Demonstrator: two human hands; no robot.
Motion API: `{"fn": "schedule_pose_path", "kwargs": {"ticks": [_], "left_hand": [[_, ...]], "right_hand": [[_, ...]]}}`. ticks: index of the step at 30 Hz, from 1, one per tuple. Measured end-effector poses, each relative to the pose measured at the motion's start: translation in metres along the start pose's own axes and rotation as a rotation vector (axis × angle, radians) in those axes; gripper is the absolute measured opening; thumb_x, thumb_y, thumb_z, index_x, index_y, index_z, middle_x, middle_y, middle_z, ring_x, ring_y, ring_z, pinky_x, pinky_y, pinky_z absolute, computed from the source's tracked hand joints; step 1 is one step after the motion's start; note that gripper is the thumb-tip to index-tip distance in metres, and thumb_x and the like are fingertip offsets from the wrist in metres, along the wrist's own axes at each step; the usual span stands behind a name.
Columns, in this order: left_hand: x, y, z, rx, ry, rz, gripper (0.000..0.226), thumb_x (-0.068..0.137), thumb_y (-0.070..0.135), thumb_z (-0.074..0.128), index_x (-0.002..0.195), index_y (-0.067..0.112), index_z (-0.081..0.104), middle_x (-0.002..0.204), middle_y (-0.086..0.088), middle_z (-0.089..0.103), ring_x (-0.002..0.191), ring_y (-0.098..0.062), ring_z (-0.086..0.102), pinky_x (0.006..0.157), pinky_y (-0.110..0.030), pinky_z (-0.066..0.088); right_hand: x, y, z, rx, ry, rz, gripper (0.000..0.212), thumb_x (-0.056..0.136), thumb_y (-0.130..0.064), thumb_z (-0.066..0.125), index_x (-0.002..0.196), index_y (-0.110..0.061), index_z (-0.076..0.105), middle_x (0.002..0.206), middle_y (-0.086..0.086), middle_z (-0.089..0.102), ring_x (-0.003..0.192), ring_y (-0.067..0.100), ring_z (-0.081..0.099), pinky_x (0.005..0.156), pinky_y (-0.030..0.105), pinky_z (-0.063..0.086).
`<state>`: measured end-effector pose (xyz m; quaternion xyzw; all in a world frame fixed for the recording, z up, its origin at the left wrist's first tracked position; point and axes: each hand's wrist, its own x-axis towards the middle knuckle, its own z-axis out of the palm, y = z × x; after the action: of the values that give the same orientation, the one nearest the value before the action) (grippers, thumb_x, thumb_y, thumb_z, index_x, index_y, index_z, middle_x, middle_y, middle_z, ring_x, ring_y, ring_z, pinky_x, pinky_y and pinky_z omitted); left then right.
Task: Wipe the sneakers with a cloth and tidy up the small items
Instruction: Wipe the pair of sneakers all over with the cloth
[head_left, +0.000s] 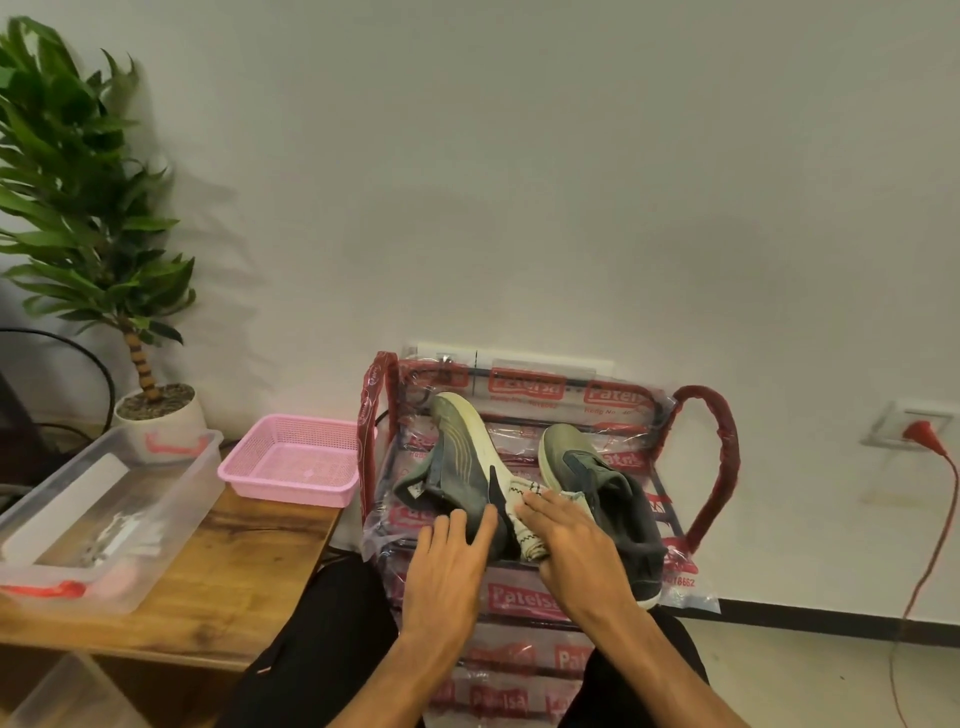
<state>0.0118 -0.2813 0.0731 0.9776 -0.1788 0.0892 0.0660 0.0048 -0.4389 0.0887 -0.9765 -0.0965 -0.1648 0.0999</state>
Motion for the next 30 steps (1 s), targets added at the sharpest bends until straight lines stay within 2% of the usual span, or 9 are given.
{"fn": "schedule_pose_path", "kwargs": {"ticks": [4, 6, 9, 11, 13, 17, 21, 26, 30], "left_hand": [[0.003, -0.002, 0.004, -0.050, -0.009, 0.014, 0.083, 0.096, 0.004, 0.044, 0.154, 0.033, -0.008, 0.120, -0.004, 0.047, 0.108, -0.021, 0.045, 0.093, -0.030, 0.034], [0.005, -0.003, -0.002, -0.089, 0.001, 0.043, 0.081, 0.096, 0.003, 0.044, 0.154, 0.037, -0.001, 0.121, 0.000, 0.047, 0.108, -0.018, 0.045, 0.090, -0.028, 0.034], [0.017, -0.005, -0.023, -0.184, 0.153, 0.136, 0.061, 0.096, 0.012, 0.047, 0.150, 0.033, 0.029, 0.127, 0.003, 0.050, 0.110, -0.016, 0.048, 0.088, -0.027, 0.037], [0.031, -0.008, -0.040, -0.241, 0.275, 0.199, 0.049, 0.087, 0.013, 0.063, 0.133, 0.026, 0.056, 0.117, 0.003, 0.062, 0.100, -0.017, 0.055, 0.079, -0.028, 0.044], [0.045, -0.013, -0.055, -0.243, 0.354, 0.203, 0.042, 0.079, 0.008, 0.071, 0.118, 0.023, 0.067, 0.108, 0.003, 0.069, 0.092, -0.018, 0.058, 0.074, -0.031, 0.048], [0.058, -0.025, -0.072, -0.472, 0.407, 0.108, 0.046, 0.082, -0.009, 0.058, 0.116, 0.019, 0.070, 0.117, 0.000, 0.068, 0.103, -0.020, 0.060, 0.085, -0.037, 0.055], [0.063, -0.037, -0.079, -0.868, 0.378, -0.018, 0.054, 0.082, -0.016, 0.054, 0.107, 0.029, 0.071, 0.120, 0.009, 0.063, 0.114, -0.010, 0.058, 0.097, -0.028, 0.051], [0.073, -0.044, -0.103, -1.116, 0.421, -0.084, 0.055, 0.076, -0.021, 0.052, 0.087, 0.029, 0.073, 0.100, 0.013, 0.068, 0.100, -0.006, 0.061, 0.089, -0.029, 0.052], [0.070, -0.052, -0.111, -1.180, 0.407, -0.161, 0.050, 0.072, -0.024, 0.043, 0.084, 0.017, 0.068, 0.102, 0.000, 0.064, 0.097, -0.016, 0.059, 0.079, -0.027, 0.051]], "right_hand": [[0.002, 0.001, -0.006, 0.037, -0.022, 0.013, 0.077, 0.068, 0.011, 0.059, 0.138, -0.019, 0.053, 0.142, -0.003, 0.052, 0.136, 0.019, 0.042, 0.112, 0.027, 0.027], [0.003, 0.002, -0.010, 0.074, -0.009, 0.022, 0.076, 0.073, 0.008, 0.056, 0.142, -0.024, 0.048, 0.146, -0.007, 0.047, 0.140, 0.014, 0.036, 0.112, 0.021, 0.020], [0.007, 0.003, -0.017, 0.117, 0.045, 0.062, 0.074, 0.076, 0.006, 0.057, 0.141, -0.027, 0.049, 0.146, -0.010, 0.046, 0.140, 0.011, 0.035, 0.108, 0.016, 0.014], [0.013, 0.001, -0.022, 0.167, 0.107, 0.093, 0.072, 0.074, 0.007, 0.059, 0.138, -0.027, 0.052, 0.143, -0.009, 0.050, 0.137, 0.012, 0.040, 0.109, 0.018, 0.020], [0.022, -0.005, -0.027, 0.242, 0.143, 0.114, 0.070, 0.075, 0.007, 0.057, 0.137, -0.027, 0.055, 0.140, -0.010, 0.053, 0.133, 0.010, 0.044, 0.111, 0.023, 0.030], [0.038, -0.020, -0.034, 0.529, 0.171, 0.219, 0.068, 0.076, 0.009, 0.052, 0.130, -0.032, 0.060, 0.121, -0.011, 0.066, 0.110, 0.010, 0.061, 0.089, 0.028, 0.053], [0.046, -0.032, -0.045, 0.695, 0.255, 0.244, 0.067, 0.082, 0.007, 0.052, 0.129, -0.039, 0.060, 0.119, -0.018, 0.066, 0.110, -0.002, 0.059, 0.090, 0.013, 0.049], [0.049, -0.037, -0.067, 0.768, 0.333, 0.237, 0.049, 0.092, -0.005, 0.055, 0.126, -0.039, 0.062, 0.118, -0.022, 0.066, 0.111, -0.005, 0.058, 0.097, 0.021, 0.049], [0.055, -0.050, -0.070, 0.758, 0.230, 0.175, 0.024, 0.097, -0.017, 0.056, 0.105, -0.031, 0.073, 0.081, -0.031, 0.067, 0.078, -0.009, 0.061, 0.072, 0.013, 0.051]]}}
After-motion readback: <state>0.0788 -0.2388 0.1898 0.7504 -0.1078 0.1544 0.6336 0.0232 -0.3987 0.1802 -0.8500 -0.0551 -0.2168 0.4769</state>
